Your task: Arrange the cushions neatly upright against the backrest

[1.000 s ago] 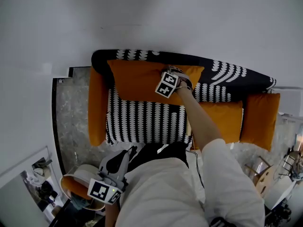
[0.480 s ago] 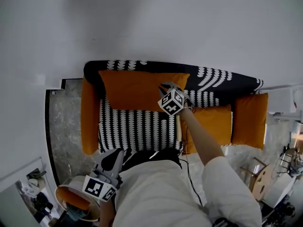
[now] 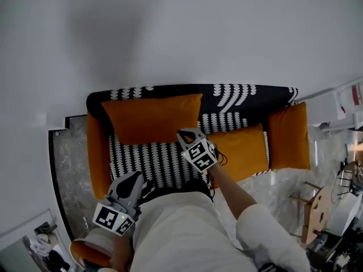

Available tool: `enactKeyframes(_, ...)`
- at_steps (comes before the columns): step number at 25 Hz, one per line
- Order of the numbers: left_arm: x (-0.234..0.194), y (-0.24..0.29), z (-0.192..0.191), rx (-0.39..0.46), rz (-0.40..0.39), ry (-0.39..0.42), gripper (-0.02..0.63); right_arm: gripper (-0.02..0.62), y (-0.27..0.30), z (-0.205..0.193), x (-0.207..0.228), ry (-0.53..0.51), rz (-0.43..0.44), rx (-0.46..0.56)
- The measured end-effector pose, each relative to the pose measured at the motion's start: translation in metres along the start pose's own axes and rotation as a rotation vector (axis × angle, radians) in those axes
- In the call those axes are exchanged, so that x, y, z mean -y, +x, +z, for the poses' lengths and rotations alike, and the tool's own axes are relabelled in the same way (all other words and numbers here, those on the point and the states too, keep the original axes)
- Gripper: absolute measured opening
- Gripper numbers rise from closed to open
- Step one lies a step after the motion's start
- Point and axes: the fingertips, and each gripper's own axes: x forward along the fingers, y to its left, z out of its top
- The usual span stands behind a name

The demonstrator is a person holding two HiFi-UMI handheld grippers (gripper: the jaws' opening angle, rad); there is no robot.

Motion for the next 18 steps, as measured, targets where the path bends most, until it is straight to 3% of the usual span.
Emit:
enactKeyframes(4,0.034,0.019,0.001,-0.002,-0.033,0.025,0.012,0.008,-0.046,-0.002,-0.021,0.057,0.073,0.107)
enactKeyframes(9,0.089,0.041,-0.014,-0.011,-0.072,0.030,0.012,0.008,-0.103,-0.029,-0.043,0.042,0.117,0.152)
enactKeyframes(18,0.237,0.093,-0.060,-0.032,-0.182,-0.012,0.012,0.008,-0.222,-0.140,-0.028,0.172,0.127,0.171)
